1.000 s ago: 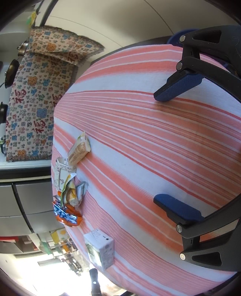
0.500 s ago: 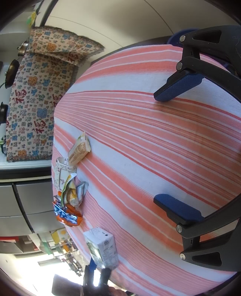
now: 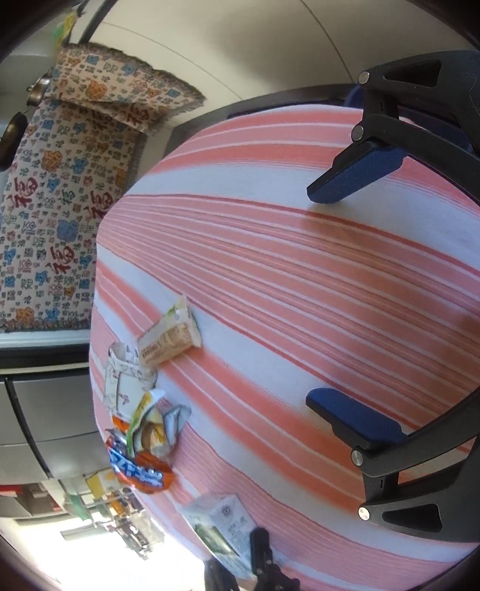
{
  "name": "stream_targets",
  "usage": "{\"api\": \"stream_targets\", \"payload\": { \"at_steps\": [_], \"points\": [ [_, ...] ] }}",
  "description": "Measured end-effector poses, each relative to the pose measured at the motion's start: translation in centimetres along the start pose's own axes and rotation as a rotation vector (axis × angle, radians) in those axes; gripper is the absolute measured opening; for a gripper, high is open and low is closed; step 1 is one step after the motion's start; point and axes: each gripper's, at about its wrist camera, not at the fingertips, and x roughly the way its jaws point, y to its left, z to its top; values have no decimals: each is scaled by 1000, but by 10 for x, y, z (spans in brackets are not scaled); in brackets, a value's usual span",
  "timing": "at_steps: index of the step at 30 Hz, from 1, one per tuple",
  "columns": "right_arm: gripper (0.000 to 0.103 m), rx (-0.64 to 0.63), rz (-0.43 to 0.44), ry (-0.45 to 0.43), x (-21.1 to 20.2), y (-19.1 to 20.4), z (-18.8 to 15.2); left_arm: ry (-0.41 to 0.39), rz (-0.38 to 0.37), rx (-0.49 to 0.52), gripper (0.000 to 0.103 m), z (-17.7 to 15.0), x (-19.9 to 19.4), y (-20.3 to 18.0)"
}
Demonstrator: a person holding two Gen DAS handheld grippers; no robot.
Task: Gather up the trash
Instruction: 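Grasp the green-and-white milk carton with the left tool and lift it, then grasp the wrapped snack bar with the right tool while the left tool holds the milk carton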
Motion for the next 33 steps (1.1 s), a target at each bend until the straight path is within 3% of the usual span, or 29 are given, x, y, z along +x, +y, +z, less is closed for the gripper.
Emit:
{"api": "stream_targets", "payload": {
  "at_steps": [4,7,8,9,10,12,14,20,23,25,26,30,33],
  "points": [
    [102,-48,35,23,33,3,49,19,120,-81,52,-5,-5,-2],
    [100,-69,62,2,49,10,79,17,121,-242,52,-13,-10,7],
    [93,-72,86,9,54,12,86,6,115,-290,52,-16,-12,10],
    [77,-76,98,25,59,15,89,-3,122,-311,52,-17,-12,11],
    [73,-78,102,16,60,18,91,-7,132,-318,52,-18,-13,10],
    [34,-70,119,18,55,21,88,-14,153,-333,52,-19,-12,9],
    [25,-71,119,29,44,24,75,-20,164,-346,53,-21,-12,8],
    [25,-56,165,60,-4,42,8,-21,188,-325,53,-26,-16,4],
    [27,-38,204,77,-20,48,-10,-6,177,-291,57,-29,-19,1],
    [47,-27,220,84,-25,46,-12,4,168,-279,62,-31,-23,-2],
    [64,-32,222,83,-27,45,-10,10,166,-279,63,-31,-24,-3],
    [67,-66,194,99,-28,46,4,18,132,-270,63,-25,-28,-2],
    [67,-86,188,141,-19,53,12,27,148,-246,63,-14,-28,-2]
  ]
}}
